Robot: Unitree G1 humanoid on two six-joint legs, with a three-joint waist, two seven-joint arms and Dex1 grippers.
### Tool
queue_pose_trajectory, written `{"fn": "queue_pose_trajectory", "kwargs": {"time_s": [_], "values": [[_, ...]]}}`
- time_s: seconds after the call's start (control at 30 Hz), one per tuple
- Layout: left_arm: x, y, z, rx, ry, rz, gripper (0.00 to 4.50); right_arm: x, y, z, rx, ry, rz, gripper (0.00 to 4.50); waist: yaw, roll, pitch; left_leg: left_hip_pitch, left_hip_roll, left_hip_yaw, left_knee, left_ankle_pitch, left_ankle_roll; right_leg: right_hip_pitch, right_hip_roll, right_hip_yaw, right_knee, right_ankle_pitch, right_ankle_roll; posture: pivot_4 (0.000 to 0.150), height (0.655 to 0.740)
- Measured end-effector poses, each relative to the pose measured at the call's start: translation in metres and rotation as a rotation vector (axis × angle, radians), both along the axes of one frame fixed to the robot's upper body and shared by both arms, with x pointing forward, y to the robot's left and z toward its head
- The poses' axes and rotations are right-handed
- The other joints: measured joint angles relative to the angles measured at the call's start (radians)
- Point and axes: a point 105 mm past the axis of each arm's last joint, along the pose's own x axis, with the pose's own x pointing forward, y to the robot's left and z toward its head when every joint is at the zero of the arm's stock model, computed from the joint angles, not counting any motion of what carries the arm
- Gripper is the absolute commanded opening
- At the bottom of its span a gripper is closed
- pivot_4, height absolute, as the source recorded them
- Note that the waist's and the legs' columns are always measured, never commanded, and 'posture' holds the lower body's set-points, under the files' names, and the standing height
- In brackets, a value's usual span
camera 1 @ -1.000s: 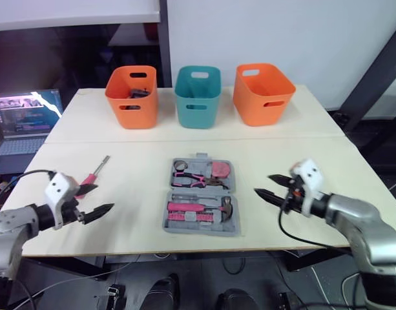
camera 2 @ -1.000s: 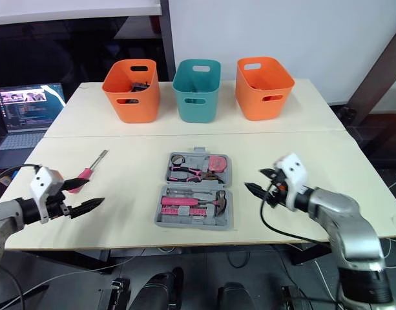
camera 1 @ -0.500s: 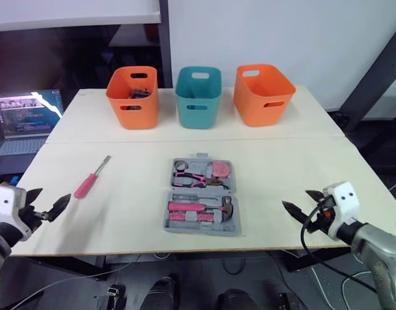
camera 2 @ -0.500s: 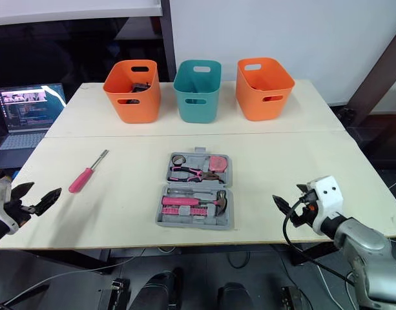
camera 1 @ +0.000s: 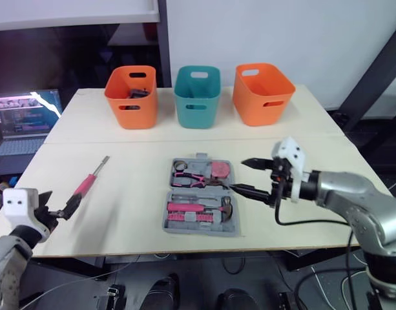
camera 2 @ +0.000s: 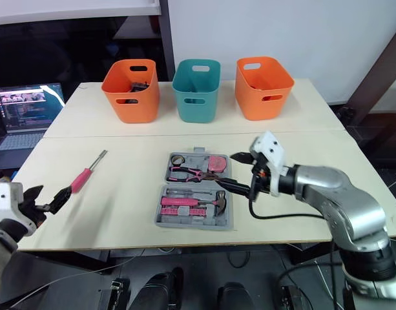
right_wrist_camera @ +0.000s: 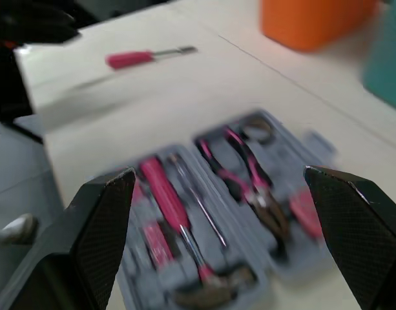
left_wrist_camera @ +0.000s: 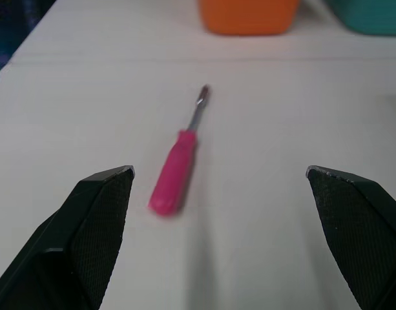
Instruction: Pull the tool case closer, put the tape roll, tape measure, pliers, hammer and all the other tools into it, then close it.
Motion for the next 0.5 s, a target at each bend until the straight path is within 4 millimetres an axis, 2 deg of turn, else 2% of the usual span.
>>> {"fn": "queue_pose_trajectory", "kwargs": {"time_s": [0.1,0.2,0.4,0.5], "values": [[-0.008,0.003,0.000,-0.006,0.022,0.052,4.50,0.009,0.012,0.010,-0.025,-0.003,0.053,4.42,0.004,-0.001,0.000,0.000,0.000,0.000,0.002,0.000,0.000,0.000,-0.001,0.000,0.000,0.000,0.000,0.150,0.7400],[-0.003,-0.002,0.006,-0.022,0.015,0.050,4.50,0.016,0.017,0.012,-0.056,-0.002,0.065,4.42,0.015,-0.001,0.000,0.000,0.000,0.000,0.002,0.000,0.000,0.000,-0.001,0.000,-0.001,0.000,-0.001,0.150,0.7400],[0.034,-0.002,0.025,0.046,0.059,0.010,4.50,0.023,0.023,0.016,-0.086,-0.002,0.078,4.42,0.020,-0.001,0.000,-0.002,-0.001,0.000,0.001,0.000,0.000,-0.002,0.000,0.000,-0.001,0.001,0.000,0.150,0.7400],[0.062,-0.005,0.038,0.054,0.081,-0.062,4.50,0.024,0.022,0.013,-0.094,0.016,0.055,4.42,0.021,-0.001,0.000,-0.002,-0.001,0.000,0.001,0.000,0.000,-0.003,0.000,0.000,0.000,0.001,0.000,0.150,0.7400]]}}
